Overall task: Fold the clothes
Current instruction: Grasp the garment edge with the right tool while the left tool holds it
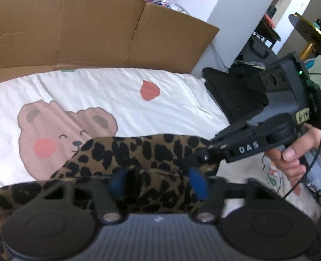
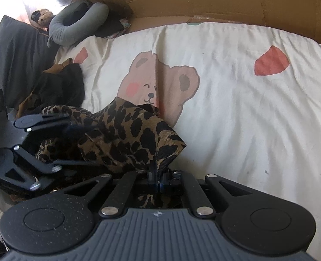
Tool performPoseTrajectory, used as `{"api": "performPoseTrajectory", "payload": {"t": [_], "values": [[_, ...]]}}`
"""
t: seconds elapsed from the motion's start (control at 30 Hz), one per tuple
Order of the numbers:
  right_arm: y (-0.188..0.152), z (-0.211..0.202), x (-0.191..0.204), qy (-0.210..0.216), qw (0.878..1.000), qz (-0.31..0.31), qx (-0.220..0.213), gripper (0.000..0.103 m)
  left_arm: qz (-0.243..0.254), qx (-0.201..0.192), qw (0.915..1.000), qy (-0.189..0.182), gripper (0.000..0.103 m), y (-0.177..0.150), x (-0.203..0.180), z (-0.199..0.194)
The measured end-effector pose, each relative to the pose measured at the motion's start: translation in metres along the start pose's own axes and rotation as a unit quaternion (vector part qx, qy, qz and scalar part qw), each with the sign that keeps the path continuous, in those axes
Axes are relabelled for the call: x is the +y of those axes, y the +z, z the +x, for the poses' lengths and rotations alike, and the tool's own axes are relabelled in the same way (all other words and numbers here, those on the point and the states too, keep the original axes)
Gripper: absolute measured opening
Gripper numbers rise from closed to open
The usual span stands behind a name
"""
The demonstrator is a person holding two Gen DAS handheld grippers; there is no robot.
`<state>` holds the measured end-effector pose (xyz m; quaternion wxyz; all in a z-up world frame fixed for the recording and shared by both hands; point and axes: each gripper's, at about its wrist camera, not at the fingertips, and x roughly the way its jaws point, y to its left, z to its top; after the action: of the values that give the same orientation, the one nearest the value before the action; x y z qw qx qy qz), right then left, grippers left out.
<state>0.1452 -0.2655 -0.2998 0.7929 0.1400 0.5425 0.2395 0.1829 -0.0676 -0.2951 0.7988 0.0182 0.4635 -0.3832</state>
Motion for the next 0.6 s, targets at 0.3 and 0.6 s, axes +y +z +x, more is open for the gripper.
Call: {"api": "performPoseTrajectory", "payload": {"t": [0.3,0.6], "values": [[0.002,-0.010,-0.010,-0.035,0.999,0.012,-0.024,0.000,-0.033,-0.009,0.9994,-0.001,0.004,-0.004,0.002,-0.016],[0.000,-0.027,-0.027,-0.054,0.997,0.027,-0.041,0.000,-0.061,-0.044,0.9971,-0.009,0.004,-0.002,0.001,-0.048]]}}
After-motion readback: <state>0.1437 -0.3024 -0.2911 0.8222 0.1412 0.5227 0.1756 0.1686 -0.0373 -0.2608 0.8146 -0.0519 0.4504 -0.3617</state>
